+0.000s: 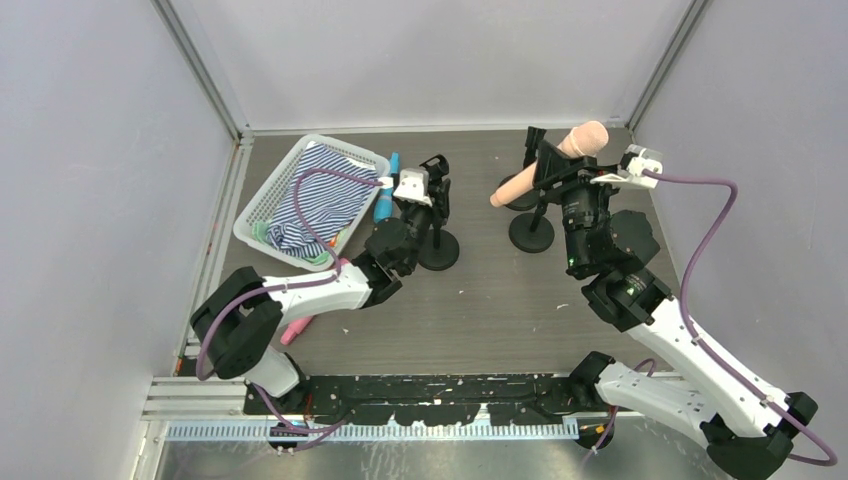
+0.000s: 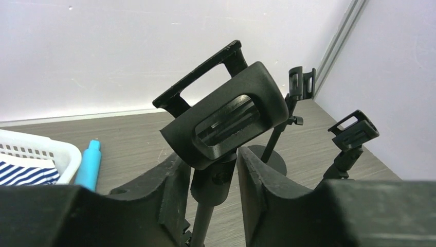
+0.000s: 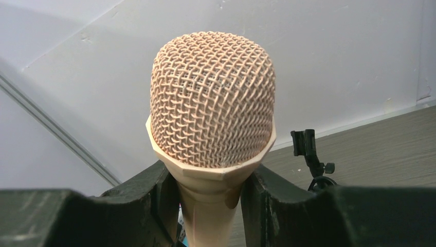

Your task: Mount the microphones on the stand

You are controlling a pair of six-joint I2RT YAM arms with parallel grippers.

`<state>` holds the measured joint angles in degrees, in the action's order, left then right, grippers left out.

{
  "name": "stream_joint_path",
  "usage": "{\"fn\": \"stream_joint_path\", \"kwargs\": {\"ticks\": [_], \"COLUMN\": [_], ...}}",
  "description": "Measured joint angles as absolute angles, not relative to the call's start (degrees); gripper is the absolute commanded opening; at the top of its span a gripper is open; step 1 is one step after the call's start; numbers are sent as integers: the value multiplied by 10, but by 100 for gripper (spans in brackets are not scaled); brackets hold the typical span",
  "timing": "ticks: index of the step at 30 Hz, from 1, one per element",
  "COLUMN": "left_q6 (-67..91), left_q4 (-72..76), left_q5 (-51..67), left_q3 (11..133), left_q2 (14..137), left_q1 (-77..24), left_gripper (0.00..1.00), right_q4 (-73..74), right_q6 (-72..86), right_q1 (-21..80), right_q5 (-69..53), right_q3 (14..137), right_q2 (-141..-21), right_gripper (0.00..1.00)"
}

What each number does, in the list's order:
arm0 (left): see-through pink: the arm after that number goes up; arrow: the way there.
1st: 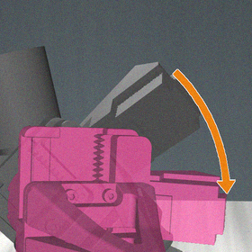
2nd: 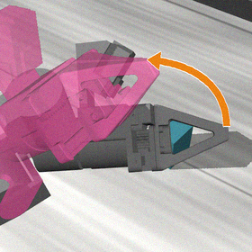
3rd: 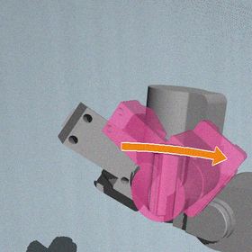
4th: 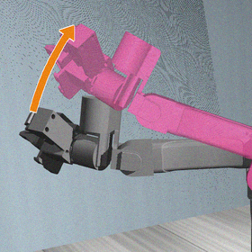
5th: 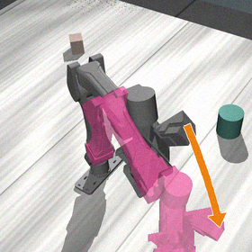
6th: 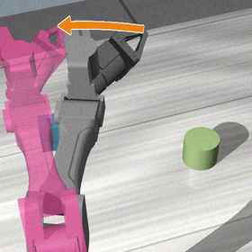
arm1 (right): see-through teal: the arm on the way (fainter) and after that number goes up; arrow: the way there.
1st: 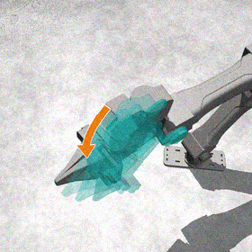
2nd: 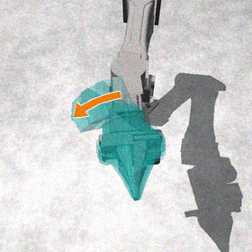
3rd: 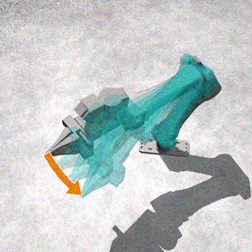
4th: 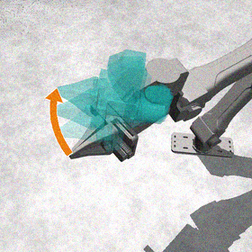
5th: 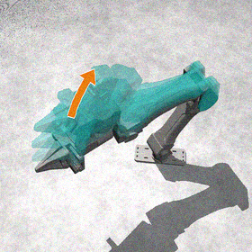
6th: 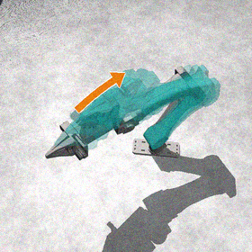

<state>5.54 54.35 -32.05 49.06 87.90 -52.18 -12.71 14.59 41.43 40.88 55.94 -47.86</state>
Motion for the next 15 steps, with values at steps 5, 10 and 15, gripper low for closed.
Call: {"fn": "stream_joint_path", "kwargs": {"ticks": [5,10,15], "left_q6": [35,25,45], "left_q4": [542,518,444], "left_q5": [-320,-299,-216], "left_q3": [491,491,490], "left_q2": [879,869,832], "left_q1": [-521,-519,-506], "left_gripper": [2,0,0], "right_q4": [-123,-137,-159], "right_q6": [150,150,152], "right_q1": [412,411,411], "right_q5": [379,312,273], "right_q3": [559,557,550], "right_q2": [-476,-460,-444], "right_gripper": [1,1,1]}}
